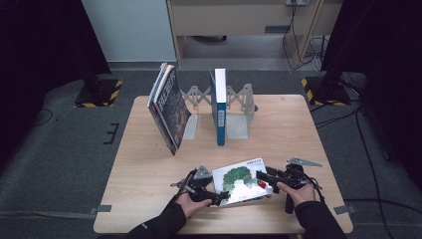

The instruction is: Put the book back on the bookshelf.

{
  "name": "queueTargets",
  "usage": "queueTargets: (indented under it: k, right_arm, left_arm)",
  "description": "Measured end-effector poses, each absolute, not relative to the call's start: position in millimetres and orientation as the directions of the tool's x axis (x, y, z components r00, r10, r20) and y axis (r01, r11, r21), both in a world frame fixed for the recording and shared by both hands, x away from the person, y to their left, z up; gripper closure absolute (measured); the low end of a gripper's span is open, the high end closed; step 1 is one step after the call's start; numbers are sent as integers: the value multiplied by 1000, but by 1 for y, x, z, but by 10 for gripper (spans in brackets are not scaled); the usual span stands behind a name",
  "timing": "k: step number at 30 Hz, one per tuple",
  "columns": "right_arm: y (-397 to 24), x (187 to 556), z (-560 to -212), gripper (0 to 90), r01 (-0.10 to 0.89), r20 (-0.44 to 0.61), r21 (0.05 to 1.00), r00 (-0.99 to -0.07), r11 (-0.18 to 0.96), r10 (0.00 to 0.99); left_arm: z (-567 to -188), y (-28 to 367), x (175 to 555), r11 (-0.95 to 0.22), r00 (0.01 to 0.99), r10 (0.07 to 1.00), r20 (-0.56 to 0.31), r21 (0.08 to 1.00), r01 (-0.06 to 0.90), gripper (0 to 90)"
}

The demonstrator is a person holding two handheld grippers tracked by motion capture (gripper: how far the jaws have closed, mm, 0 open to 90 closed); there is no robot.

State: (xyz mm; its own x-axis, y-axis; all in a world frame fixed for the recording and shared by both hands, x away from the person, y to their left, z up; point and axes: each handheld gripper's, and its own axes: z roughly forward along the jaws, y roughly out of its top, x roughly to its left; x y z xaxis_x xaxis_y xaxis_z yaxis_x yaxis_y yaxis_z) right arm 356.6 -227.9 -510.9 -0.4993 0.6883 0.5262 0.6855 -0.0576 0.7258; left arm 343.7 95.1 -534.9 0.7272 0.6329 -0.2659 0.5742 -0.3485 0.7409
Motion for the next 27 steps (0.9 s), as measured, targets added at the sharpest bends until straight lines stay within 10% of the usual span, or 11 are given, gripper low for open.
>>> queueTargets:
  k: [27]
  right_arm:
    - [-219, 369, -524, 463, 745, 506, 661, -528, 85, 682]
  left_arm:
    - [-536, 93, 343, -369, 745, 617, -252, 744, 557, 38]
